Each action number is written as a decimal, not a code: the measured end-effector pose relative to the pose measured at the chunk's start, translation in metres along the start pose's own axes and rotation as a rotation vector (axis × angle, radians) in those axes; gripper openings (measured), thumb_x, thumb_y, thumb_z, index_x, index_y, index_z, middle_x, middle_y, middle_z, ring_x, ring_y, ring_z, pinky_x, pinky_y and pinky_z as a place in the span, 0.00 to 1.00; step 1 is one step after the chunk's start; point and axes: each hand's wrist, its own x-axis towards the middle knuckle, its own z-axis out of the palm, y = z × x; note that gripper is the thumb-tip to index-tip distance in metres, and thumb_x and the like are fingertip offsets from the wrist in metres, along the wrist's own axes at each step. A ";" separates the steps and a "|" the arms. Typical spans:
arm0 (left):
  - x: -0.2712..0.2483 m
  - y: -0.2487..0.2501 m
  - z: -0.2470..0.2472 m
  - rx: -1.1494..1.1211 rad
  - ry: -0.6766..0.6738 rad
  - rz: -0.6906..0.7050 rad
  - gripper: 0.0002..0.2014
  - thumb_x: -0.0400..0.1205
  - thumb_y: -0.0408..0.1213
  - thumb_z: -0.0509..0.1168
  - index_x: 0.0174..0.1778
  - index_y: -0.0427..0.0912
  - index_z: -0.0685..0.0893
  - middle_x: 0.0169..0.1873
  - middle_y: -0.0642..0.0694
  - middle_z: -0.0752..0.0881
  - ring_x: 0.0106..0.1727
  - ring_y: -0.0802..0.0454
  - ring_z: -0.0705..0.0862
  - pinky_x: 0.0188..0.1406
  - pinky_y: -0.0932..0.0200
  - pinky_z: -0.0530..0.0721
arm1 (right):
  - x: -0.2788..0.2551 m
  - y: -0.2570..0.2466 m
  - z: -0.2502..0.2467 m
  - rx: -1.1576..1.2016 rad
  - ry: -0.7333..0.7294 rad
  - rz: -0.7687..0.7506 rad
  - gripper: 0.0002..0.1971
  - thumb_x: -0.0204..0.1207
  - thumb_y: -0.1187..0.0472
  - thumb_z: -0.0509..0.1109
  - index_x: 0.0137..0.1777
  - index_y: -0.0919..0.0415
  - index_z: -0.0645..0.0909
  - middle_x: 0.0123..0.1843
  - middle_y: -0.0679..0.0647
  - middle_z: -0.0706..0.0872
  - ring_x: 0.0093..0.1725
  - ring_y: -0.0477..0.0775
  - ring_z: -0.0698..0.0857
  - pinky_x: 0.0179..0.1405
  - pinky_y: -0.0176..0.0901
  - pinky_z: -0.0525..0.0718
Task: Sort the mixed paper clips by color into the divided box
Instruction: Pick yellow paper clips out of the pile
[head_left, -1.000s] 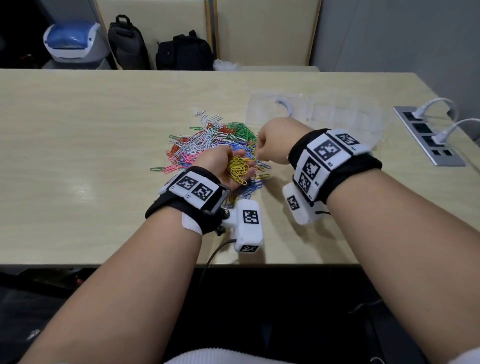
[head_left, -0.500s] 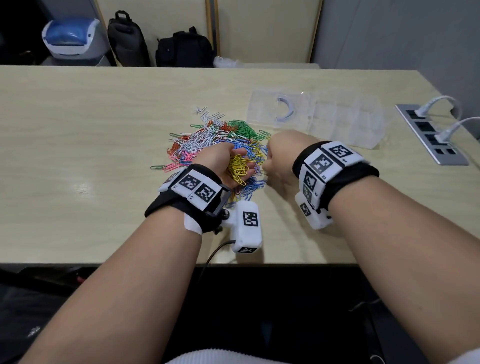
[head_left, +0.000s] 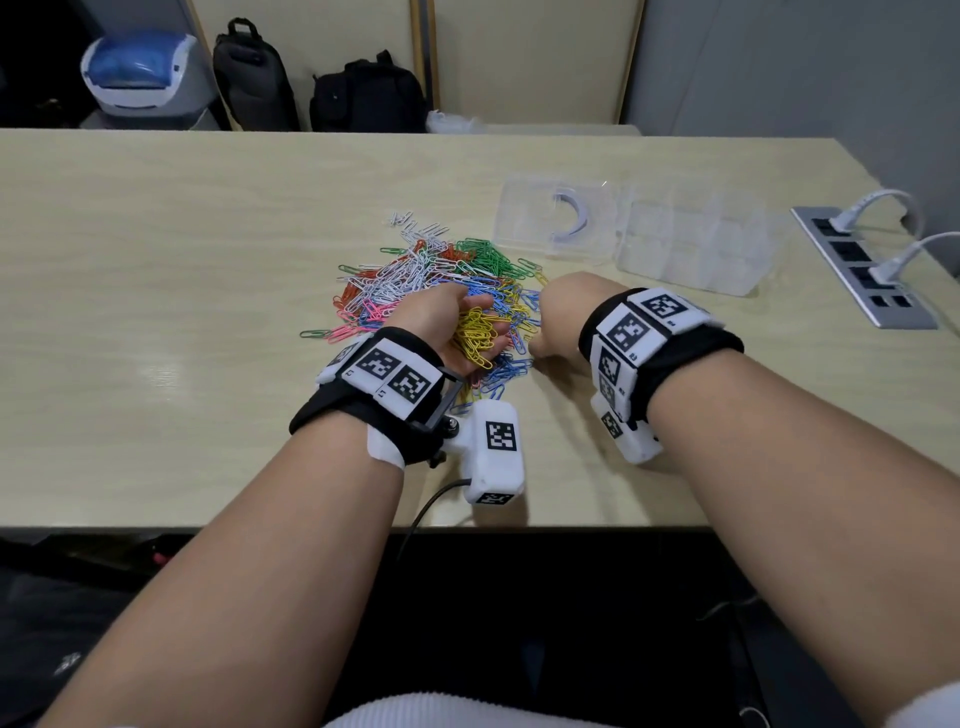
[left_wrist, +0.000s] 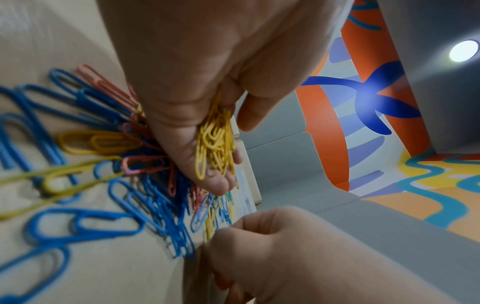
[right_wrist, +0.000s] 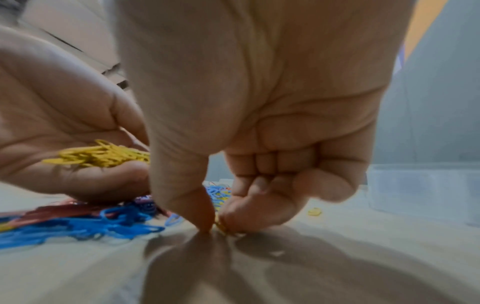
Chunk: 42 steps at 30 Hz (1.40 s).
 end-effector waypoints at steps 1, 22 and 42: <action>0.000 0.000 0.000 -0.001 0.000 -0.002 0.19 0.90 0.41 0.49 0.39 0.36 0.78 0.34 0.36 0.80 0.34 0.45 0.81 0.34 0.57 0.82 | -0.001 0.001 0.000 0.010 -0.012 0.004 0.21 0.77 0.50 0.68 0.29 0.59 0.66 0.29 0.54 0.71 0.39 0.61 0.77 0.38 0.44 0.74; 0.007 0.003 -0.006 -0.114 -0.021 -0.001 0.19 0.90 0.37 0.48 0.40 0.34 0.78 0.19 0.38 0.83 0.33 0.45 0.81 0.34 0.57 0.84 | 0.014 0.018 -0.007 0.109 -0.001 0.054 0.13 0.77 0.65 0.62 0.56 0.58 0.86 0.54 0.57 0.88 0.53 0.60 0.85 0.51 0.44 0.81; 0.006 0.004 0.000 -0.054 -0.030 -0.012 0.17 0.90 0.40 0.49 0.43 0.34 0.76 0.31 0.35 0.81 0.32 0.45 0.80 0.38 0.57 0.78 | 0.004 -0.007 -0.040 0.180 0.090 -0.070 0.15 0.78 0.49 0.67 0.38 0.61 0.81 0.37 0.55 0.83 0.41 0.57 0.82 0.39 0.43 0.77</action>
